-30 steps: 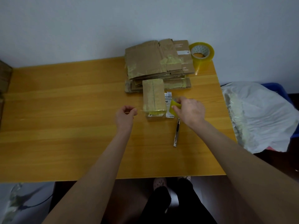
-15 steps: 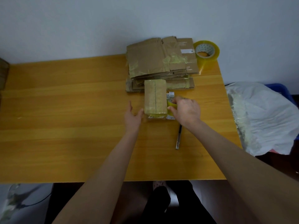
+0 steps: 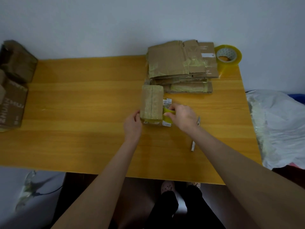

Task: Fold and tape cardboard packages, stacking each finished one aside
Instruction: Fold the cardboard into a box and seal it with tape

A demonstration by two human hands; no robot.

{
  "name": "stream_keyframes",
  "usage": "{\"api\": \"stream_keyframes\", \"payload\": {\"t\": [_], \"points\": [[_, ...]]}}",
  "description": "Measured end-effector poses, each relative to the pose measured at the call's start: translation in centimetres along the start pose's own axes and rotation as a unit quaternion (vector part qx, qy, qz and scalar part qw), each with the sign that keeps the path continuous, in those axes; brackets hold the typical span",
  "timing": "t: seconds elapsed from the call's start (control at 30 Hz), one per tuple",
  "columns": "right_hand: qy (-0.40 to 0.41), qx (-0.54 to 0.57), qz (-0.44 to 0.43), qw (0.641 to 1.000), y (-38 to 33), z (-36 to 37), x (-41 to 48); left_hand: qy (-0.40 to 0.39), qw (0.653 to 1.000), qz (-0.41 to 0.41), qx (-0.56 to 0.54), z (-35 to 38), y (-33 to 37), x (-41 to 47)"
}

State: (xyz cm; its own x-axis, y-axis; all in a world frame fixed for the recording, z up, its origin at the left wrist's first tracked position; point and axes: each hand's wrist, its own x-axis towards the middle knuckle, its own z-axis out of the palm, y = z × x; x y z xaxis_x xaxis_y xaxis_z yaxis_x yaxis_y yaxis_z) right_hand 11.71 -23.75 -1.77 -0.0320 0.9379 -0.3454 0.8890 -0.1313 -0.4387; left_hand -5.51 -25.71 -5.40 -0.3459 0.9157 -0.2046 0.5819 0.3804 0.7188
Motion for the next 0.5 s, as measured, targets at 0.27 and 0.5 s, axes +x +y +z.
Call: {"api": "stream_keyframes", "payload": {"t": [0.27, 0.5], "points": [[-0.012, 0.063, 0.009, 0.998, 1.6, 0.0, 0.9, -0.027, 0.89, 0.373, 0.26, 2.6, -0.7, -2.8], [-0.083, 0.047, -0.02, 0.995, 4.4, -0.8, 1.1, -0.067, 0.898, 0.282, 0.331, 3.7, 0.3, -1.3]]}}
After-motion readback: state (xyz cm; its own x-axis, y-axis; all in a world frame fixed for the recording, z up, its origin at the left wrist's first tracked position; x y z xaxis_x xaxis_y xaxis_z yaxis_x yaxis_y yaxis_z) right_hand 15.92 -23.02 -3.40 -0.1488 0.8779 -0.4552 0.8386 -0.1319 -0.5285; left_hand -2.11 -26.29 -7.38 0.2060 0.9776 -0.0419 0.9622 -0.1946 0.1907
